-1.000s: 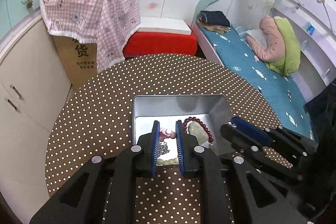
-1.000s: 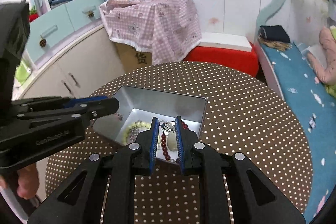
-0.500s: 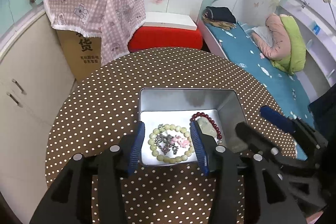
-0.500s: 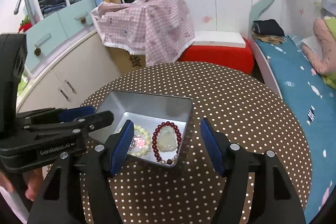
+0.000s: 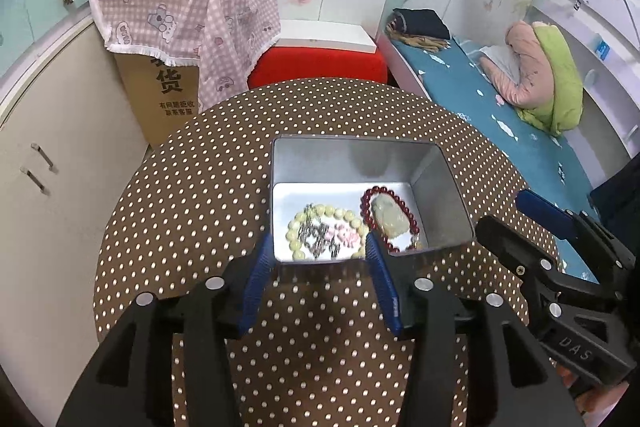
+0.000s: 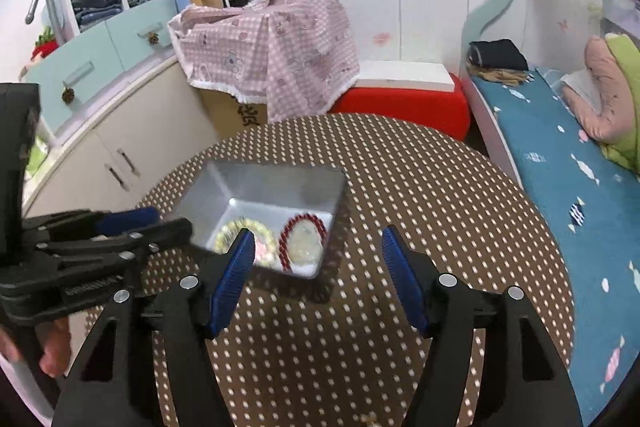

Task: Organize jewelry
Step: 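Withdraw both open tools from the box back toward the remaining charms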

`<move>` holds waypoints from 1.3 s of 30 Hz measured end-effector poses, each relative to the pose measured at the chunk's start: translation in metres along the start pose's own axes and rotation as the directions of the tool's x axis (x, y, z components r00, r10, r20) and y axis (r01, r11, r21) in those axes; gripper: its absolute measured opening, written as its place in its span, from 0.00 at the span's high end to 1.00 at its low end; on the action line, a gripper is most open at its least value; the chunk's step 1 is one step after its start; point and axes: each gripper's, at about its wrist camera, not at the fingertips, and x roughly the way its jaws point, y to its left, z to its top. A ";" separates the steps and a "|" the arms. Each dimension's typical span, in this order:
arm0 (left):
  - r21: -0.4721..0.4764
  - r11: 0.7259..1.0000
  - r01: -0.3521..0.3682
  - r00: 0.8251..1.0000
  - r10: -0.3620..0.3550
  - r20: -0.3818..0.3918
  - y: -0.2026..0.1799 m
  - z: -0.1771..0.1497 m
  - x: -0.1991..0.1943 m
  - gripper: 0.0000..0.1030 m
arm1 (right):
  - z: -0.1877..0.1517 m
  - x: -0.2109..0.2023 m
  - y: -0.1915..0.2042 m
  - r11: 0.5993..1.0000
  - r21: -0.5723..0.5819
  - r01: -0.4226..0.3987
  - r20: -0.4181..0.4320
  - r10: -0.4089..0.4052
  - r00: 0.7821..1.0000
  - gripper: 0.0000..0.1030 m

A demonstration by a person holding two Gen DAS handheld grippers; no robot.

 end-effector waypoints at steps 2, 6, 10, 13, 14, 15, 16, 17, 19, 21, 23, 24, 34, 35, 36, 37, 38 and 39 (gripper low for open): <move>-0.004 1.000 -0.003 1.000 0.003 -0.009 0.000 -0.010 -0.001 0.53 | -0.010 -0.002 -0.004 1.000 0.007 0.009 -0.012 -0.008 1.000 0.35; -0.012 1.000 -0.011 0.999 0.010 -0.036 0.002 -0.027 0.000 0.52 | -0.033 -0.006 -0.017 0.999 0.044 0.027 -0.046 -0.025 0.999 0.34; -0.009 1.000 -0.014 0.998 0.014 -0.060 0.001 -0.046 -0.002 0.52 | -0.055 -0.014 -0.029 0.997 0.057 0.054 -0.066 -0.050 0.997 0.34; -0.006 1.000 -0.017 0.997 0.017 -0.077 -0.001 -0.060 -0.003 0.52 | -0.070 -0.018 -0.035 0.996 0.069 0.063 -0.082 -0.057 0.995 0.34; -0.007 1.000 -0.018 0.996 0.017 -0.083 -0.002 -0.063 -0.002 0.52 | -0.077 -0.021 -0.038 0.995 0.075 0.064 -0.088 -0.057 0.995 0.34; -0.009 1.000 -0.018 0.996 0.018 -0.089 -0.003 -0.067 -0.002 0.52 | -0.080 -0.022 -0.039 0.995 0.080 0.067 -0.091 -0.060 0.994 0.34; -0.010 1.000 -0.020 0.995 0.019 -0.096 -0.004 -0.072 -0.003 0.52 | -0.086 -0.025 -0.041 0.993 0.087 0.075 -0.094 -0.067 0.993 0.34; -0.007 1.000 -0.021 0.995 0.020 -0.100 -0.005 -0.076 -0.002 0.52 | -0.092 -0.028 -0.044 0.992 0.093 0.085 -0.097 -0.076 0.992 0.33; 0.002 1.000 -0.022 0.994 0.022 -0.110 -0.010 -0.084 -0.003 0.52 | -0.100 -0.034 -0.048 0.991 0.097 0.096 -0.099 -0.087 0.991 0.29; 0.010 1.000 -0.015 0.993 0.016 -0.117 -0.016 -0.090 -0.005 0.52 | -0.109 -0.040 -0.053 0.988 0.110 0.105 -0.101 -0.094 0.990 0.28; 0.020 1.000 -0.008 0.993 0.010 -0.119 -0.023 -0.096 -0.006 0.51 | -0.114 -0.045 -0.058 0.987 0.121 0.109 -0.101 -0.097 0.990 0.28; 0.027 1.000 -0.005 0.993 0.008 -0.120 -0.028 -0.100 -0.007 0.51 | -0.119 -0.049 -0.061 0.985 0.129 0.114 -0.100 -0.101 0.990 0.27; 0.091 0.994 0.061 0.986 -0.046 -0.161 -0.068 -0.132 -0.005 0.44 | -0.167 -0.067 -0.068 0.984 0.130 0.120 -0.124 -0.104 0.987 0.24; 0.095 0.993 0.066 0.985 -0.050 -0.164 -0.071 -0.134 -0.006 0.44 | -0.171 -0.068 -0.065 0.986 0.122 0.114 -0.121 -0.099 0.988 0.24; 0.101 0.992 0.073 0.984 -0.055 -0.168 -0.074 -0.137 -0.006 0.44 | -0.174 -0.069 -0.063 0.988 0.112 0.107 -0.113 -0.094 0.989 0.24; 0.108 0.991 0.077 0.983 -0.058 -0.171 -0.076 -0.140 -0.006 0.44 | -0.176 -0.070 -0.061 0.988 0.110 0.105 -0.104 -0.094 0.990 0.24; 0.113 0.990 0.080 0.983 -0.059 -0.174 -0.079 -0.143 -0.006 0.44 | -0.178 -0.072 -0.058 0.989 0.111 0.102 -0.085 -0.092 0.992 0.24; 0.115 0.990 0.083 0.982 -0.062 -0.177 -0.081 -0.144 -0.006 0.43 | -0.179 -0.072 -0.056 0.991 0.105 0.087 -0.068 -0.080 0.995 0.24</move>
